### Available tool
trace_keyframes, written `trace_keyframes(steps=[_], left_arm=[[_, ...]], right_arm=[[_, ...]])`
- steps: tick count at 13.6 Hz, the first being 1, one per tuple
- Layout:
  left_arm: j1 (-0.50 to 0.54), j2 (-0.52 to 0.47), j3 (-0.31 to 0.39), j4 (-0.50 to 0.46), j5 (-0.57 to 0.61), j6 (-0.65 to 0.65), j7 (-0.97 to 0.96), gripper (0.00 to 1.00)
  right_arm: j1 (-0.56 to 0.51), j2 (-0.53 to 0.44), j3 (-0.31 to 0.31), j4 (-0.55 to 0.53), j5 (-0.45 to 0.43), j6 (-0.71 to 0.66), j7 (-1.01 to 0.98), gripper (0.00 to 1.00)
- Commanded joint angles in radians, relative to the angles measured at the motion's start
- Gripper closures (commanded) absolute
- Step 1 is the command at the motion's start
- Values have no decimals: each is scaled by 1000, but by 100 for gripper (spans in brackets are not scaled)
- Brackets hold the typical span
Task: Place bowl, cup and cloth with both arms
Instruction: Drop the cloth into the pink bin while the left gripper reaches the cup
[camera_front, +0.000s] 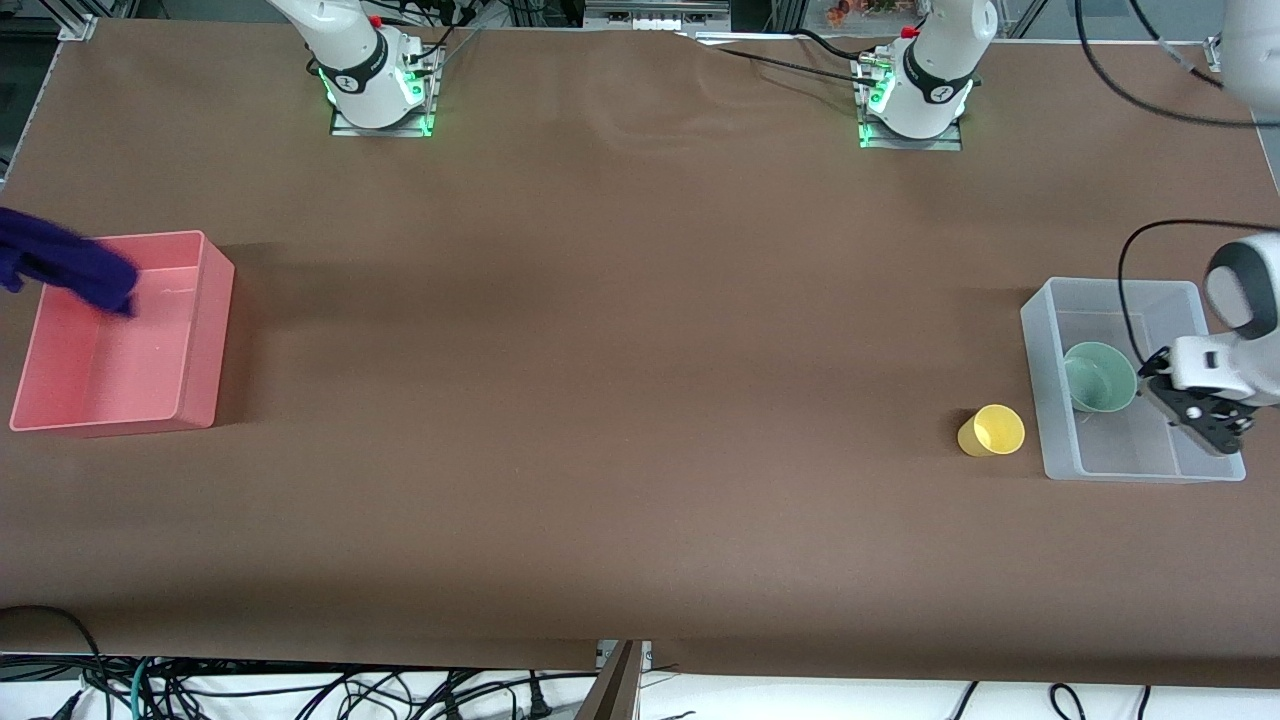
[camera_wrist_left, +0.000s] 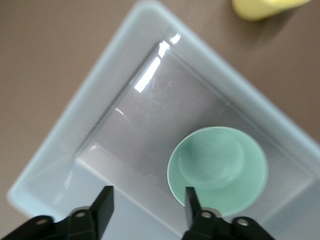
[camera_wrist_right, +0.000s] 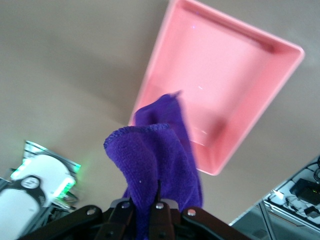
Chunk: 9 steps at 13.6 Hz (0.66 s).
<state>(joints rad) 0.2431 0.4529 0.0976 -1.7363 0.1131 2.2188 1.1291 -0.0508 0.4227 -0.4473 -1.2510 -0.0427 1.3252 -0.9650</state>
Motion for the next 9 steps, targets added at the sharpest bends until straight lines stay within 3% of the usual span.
trace_keyframes(steps=[1,3,6,9], left_arm=[[-47,-134,-28,-25,-53,-80,-76,0],[-109,-131,-32,-25,-64,-76,-170,0],[-157,-35,-41,-28,-205,-39,-232,0],[-171,45,-41,-40,-242,141,-207,0]], right_arm=[[-21,18,-40,-95,3,100,-46,100],[-24,34,-57,-120,39,106,-25,100],[-21,79,-67,-140,115,109,-9,100],[-12,76,-45,-224,139,152,55,100]])
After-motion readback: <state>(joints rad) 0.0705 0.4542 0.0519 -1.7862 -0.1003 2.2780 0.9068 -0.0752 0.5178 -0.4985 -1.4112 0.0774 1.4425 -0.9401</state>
